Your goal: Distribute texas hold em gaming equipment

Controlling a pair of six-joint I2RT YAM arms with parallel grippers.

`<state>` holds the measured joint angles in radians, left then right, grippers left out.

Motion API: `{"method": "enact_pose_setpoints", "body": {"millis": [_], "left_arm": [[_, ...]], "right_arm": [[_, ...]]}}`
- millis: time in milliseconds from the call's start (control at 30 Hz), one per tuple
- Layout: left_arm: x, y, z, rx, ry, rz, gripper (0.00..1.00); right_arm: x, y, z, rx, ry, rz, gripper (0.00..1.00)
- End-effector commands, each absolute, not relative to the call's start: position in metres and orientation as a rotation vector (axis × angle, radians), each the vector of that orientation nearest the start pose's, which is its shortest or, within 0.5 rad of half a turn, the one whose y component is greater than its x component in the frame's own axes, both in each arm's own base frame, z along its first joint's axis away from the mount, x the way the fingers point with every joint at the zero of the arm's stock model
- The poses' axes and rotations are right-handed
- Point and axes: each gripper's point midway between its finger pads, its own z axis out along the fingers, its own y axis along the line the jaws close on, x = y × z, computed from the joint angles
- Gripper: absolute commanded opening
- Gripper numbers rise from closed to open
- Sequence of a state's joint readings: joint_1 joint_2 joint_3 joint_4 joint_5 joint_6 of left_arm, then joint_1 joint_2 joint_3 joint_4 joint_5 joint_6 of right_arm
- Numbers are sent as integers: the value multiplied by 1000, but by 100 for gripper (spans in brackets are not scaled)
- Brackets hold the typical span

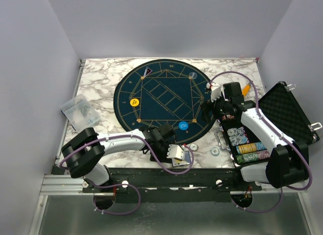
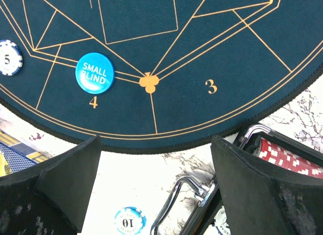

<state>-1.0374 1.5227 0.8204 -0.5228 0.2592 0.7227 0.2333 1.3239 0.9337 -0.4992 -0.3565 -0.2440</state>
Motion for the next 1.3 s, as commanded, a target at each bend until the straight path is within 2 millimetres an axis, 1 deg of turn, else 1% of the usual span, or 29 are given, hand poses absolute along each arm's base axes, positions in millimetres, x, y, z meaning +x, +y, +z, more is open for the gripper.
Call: {"method": "enact_pose_setpoints", "body": {"millis": [0, 100, 167, 333, 467, 800, 933, 1133, 1267], "left_arm": [[123, -242, -2, -2636, -2045, 463, 54], [120, -239, -6, -2647, -2019, 423, 49], [117, -237, -8, -2651, -2003, 408, 43], [116, -239, -6, -2657, -2005, 415, 39], [117, -242, 2, -2671, -2014, 426, 38], [130, -251, 35, -2733, -2051, 420, 37], [145, -254, 47, -2763, -2080, 399, 37], [186, -261, 62, -2745, -2200, 399, 37], [206, -268, 66, -2727, -2248, 419, 37]], "right_arm": [[303, 121, 114, -712, 2336, 423, 93], [303, 121, 113, -712, 2340, 424, 93], [303, 121, 112, -710, 2342, 423, 93], [304, 121, 112, -711, 2342, 423, 93], [303, 121, 111, -711, 2346, 424, 93], [304, 121, 111, -710, 2346, 422, 93], [303, 121, 111, -709, 2347, 422, 93], [304, 121, 111, -708, 2347, 418, 93], [304, 120, 111, -704, 2348, 411, 93]]}}
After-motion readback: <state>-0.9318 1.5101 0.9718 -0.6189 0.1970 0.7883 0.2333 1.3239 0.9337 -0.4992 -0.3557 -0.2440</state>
